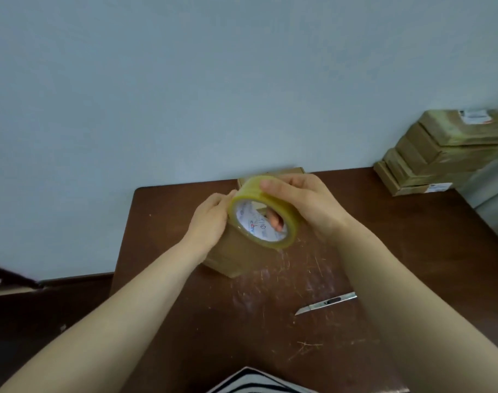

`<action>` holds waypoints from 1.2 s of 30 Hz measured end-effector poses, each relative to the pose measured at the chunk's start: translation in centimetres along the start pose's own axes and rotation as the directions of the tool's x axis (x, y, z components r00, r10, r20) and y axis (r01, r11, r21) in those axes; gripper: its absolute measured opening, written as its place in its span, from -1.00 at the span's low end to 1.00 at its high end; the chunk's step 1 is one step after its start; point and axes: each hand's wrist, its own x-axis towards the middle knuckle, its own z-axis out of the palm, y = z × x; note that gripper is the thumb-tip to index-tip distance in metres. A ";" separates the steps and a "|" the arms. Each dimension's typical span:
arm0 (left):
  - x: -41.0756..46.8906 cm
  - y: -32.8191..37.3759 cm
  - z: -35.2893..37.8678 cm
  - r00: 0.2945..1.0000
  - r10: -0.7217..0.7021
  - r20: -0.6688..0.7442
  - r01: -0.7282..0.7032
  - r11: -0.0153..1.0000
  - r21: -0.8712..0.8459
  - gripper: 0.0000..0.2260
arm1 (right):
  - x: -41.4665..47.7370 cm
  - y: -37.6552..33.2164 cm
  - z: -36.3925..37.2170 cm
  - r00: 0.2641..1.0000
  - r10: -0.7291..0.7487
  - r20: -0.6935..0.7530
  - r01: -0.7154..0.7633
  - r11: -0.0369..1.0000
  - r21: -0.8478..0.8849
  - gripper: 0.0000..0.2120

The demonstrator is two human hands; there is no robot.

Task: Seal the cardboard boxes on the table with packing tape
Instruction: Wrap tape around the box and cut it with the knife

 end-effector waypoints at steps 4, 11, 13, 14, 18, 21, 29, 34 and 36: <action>-0.3 -1.5 -1.6 0.996 -0.088 -0.016 0.083 0.971 -0.224 -0.76 | 1.9 -0.4 2.5 0.999 0.019 0.051 -0.017 0.999 -0.034 -0.49; 0.4 -3.9 -4.3 0.995 -0.059 -0.086 0.019 0.916 -0.402 -0.81 | 3.3 -1.9 5.1 0.985 0.173 -0.024 -0.171 0.925 -0.338 -0.51; 0.7 -4.3 -4.9 0.995 -0.028 -0.093 -0.009 0.925 -0.380 -0.79 | 2.9 -2.9 4.2 0.981 0.188 -0.055 -0.188 0.823 -0.536 -0.49; 0.8 -4.3 -5.1 0.996 -0.012 -0.086 -0.020 0.935 -0.355 -0.78 | 2.6 -3.2 3.6 0.977 0.200 -0.071 -0.199 0.754 -0.625 -0.48; 1.1 -4.6 -5.3 0.998 0.034 -0.051 -0.047 0.953 -0.299 -0.77 | 1.2 -2.1 2.1 0.952 0.261 -0.160 -0.266 0.443 -0.856 -0.42; 1.2 -4.6 -5.4 0.998 0.058 -0.033 -0.065 0.952 -0.300 -0.76 | 0.6 0.4 1.5 0.929 0.304 -0.211 -0.332 0.432 -0.839 -0.45; 0.1 -3.9 -6.2 0.992 0.120 -0.030 -0.119 0.993 0.024 -0.77 | -0.3 6.8 1.8 0.857 0.481 -0.183 -0.504 0.711 -0.491 -0.47; -0.7 -0.7 -3.1 0.832 0.530 0.163 -0.448 0.469 0.761 -0.61 | -0.4 7.5 2.0 0.881 0.462 -0.103 -0.468 0.816 -0.339 -0.54; -1.9 -0.5 -0.4 0.849 0.484 0.213 -0.407 0.340 0.848 -0.54 | -0.5 7.6 2.2 0.887 0.456 -0.074 -0.456 0.841 -0.292 -0.55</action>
